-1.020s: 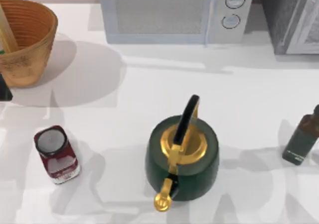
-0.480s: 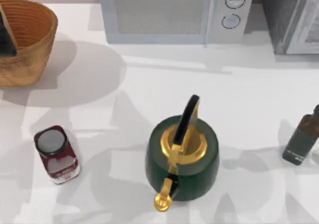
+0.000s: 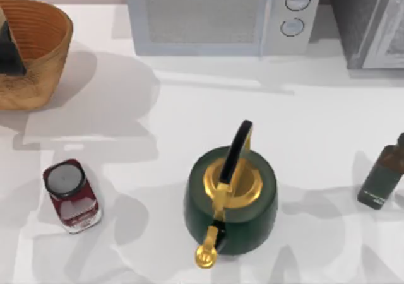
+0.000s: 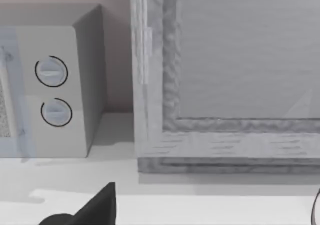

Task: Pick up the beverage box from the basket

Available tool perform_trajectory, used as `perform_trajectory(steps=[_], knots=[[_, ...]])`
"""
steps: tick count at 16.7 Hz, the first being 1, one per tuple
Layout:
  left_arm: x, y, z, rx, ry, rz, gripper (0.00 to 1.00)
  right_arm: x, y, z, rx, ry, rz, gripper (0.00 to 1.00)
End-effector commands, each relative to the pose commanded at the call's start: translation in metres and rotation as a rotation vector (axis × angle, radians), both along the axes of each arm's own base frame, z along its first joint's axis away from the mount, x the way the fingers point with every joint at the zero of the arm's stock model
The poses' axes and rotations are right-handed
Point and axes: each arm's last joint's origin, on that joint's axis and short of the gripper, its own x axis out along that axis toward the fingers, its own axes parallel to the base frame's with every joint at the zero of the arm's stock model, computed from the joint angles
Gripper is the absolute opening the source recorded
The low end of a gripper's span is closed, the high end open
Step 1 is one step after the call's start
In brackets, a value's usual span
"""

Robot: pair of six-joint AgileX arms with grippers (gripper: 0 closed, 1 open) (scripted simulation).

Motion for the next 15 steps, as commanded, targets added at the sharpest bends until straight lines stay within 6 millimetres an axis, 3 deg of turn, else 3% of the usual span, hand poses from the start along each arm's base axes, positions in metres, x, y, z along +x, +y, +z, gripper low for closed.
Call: perform_trajectory(steps=[7,15], knots=[[0.001,-0.001,0.004,0.003,-0.009,-0.001,1.00,0.000,0.000,0.000,0.000,0.000,0.000,1.00],[0.045,0.000,0.000,0.000,0.000,0.000,1.00,0.000,0.000,0.000,0.000,0.000,0.000,1.00]])
